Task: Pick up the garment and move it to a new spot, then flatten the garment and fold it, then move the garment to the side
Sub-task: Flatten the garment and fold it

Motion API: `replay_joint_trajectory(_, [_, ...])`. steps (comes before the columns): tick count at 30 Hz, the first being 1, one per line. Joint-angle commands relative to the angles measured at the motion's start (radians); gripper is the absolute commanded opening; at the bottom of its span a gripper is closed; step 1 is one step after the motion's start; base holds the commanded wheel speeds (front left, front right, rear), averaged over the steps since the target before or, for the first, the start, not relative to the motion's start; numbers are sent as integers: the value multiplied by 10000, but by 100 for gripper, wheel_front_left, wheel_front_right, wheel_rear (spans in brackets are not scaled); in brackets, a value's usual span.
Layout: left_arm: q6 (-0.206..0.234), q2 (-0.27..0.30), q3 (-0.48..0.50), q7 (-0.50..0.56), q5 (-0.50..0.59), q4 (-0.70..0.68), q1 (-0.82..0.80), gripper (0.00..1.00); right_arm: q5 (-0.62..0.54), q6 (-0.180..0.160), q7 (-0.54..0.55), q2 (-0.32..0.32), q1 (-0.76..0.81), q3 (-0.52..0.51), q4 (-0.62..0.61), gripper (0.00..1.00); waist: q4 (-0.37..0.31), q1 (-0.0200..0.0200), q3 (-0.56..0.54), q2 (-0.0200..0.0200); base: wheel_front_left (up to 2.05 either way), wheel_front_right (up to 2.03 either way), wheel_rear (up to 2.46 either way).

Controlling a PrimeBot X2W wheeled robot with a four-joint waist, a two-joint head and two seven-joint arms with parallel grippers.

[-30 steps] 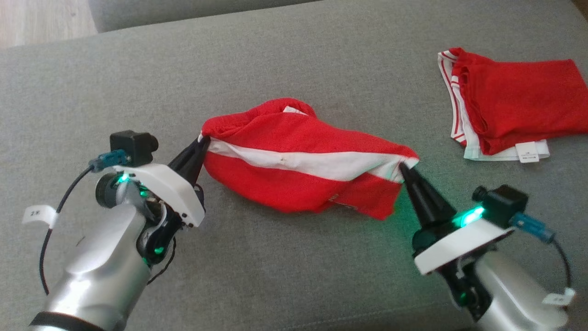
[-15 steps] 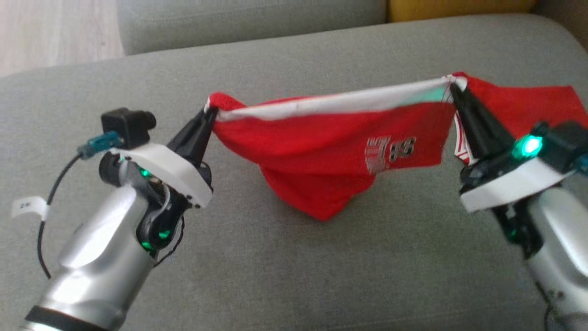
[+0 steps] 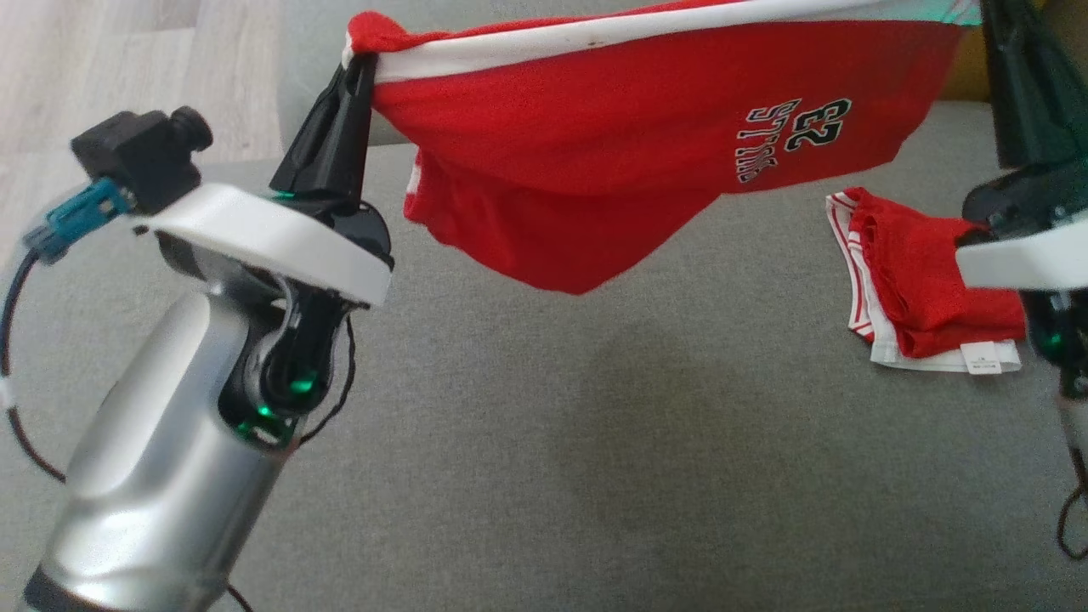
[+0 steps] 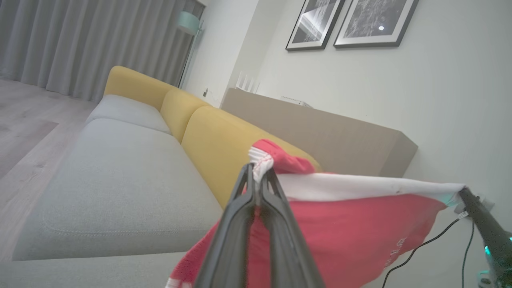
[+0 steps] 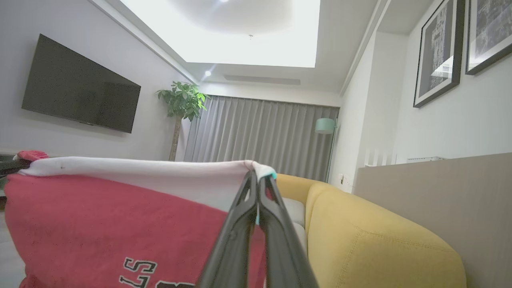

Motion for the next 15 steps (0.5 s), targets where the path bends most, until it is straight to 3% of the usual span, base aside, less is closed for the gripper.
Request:
replay_joint_trajectory(1, [264,354,548,23,14,-702,-222,0,-131,-9,164,111,230,-236,-575,0,52,0,-102,0,0,0,0])
replay_joint_trajectory(4, [920,575,725,261,29,-1889,130,0,-316,-9,560,421,825,-798,-1333,0,116,0,-66,0,0,0,0])
replay_joint_trajectory(7, [1235,724,753,533,105,-2409,66,0,-437,-9,821,497,913,-1091,-1663,0,178,0,84,0,0,0,0])
replay_joint_trajectory(11, [1448,878,661,1004,255,-2399,-402,0,-593,-9,1124,500,497,-1222,-1786,0,193,0,500,0,0,0,0])
replay_joint_trajectory(15, [1360,837,515,1573,269,-1738,-1371,0,-462,-9,1433,439,-532,-1035,-1361,0,160,0,1304,0,0,0,0])
